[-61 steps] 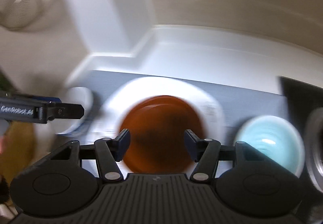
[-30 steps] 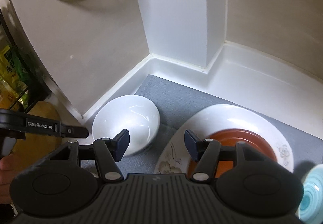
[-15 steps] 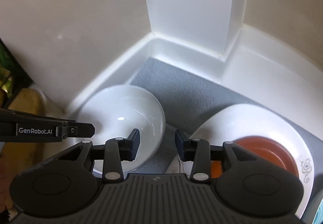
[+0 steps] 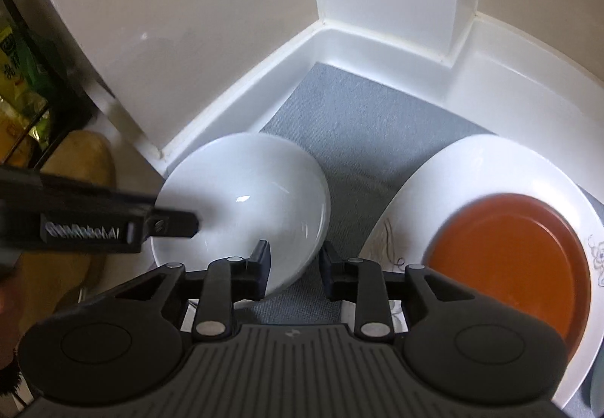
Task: Organize plates and bowls
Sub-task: 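Grip the cream bowl rim with both grippers and lift it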
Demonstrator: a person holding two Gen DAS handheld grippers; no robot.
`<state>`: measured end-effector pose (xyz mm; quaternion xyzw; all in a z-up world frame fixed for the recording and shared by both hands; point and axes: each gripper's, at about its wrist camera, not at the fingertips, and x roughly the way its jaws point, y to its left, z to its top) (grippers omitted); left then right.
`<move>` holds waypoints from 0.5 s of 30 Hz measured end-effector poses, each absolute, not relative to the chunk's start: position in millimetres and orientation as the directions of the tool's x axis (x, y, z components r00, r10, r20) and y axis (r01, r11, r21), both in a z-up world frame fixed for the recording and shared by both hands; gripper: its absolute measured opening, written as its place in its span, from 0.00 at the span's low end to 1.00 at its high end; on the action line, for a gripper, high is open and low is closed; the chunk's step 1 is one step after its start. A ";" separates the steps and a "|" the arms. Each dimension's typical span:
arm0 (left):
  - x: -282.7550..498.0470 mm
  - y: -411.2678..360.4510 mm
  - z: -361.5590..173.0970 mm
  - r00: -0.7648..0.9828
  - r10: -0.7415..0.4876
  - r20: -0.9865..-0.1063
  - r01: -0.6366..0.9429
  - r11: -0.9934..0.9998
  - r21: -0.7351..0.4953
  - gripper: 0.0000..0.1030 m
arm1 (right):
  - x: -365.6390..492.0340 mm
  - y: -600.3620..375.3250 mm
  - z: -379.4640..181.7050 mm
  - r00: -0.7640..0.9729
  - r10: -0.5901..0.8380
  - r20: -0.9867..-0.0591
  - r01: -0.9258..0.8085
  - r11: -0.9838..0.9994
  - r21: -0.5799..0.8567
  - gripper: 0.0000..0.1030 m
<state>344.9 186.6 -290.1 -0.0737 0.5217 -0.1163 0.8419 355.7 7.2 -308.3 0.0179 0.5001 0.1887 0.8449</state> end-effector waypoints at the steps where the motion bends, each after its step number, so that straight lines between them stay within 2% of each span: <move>1: 344.7 187.9 -291.4 0.441 -0.286 -0.851 0.126 0.958 -0.257 0.51 | 355.7 7.6 -308.9 0.428 0.336 -0.839 -0.297 0.929 0.221 0.31; 2: 345.5 187.8 -294.5 0.444 -0.303 -0.843 0.141 0.953 -0.268 0.51 | 356.5 8.2 -309.4 0.431 0.333 -0.839 -0.294 0.931 0.218 0.31; 4: 353.1 184.6 -304.4 0.422 -0.336 -0.842 0.156 0.942 -0.297 0.40 | 358.1 10.1 -311.1 0.439 0.324 -0.838 -0.293 0.933 0.207 0.32; 5: 354.1 186.4 -310.2 0.397 -0.355 -0.847 0.155 0.935 -0.319 0.20 | 359.2 11.2 -312.5 0.439 0.322 -0.839 -0.294 0.934 0.205 0.32; 8: 355.2 190.8 -313.9 0.376 -0.335 -0.864 0.119 0.942 -0.314 0.15 | 357.1 11.0 -310.3 0.457 0.317 -0.831 -0.291 0.936 0.198 0.19; 15: 353.1 180.1 -288.2 0.366 -0.296 -0.883 0.119 0.955 -0.271 0.13 | 346.2 -0.7 -299.8 0.455 0.343 -0.822 -0.269 0.933 0.241 0.14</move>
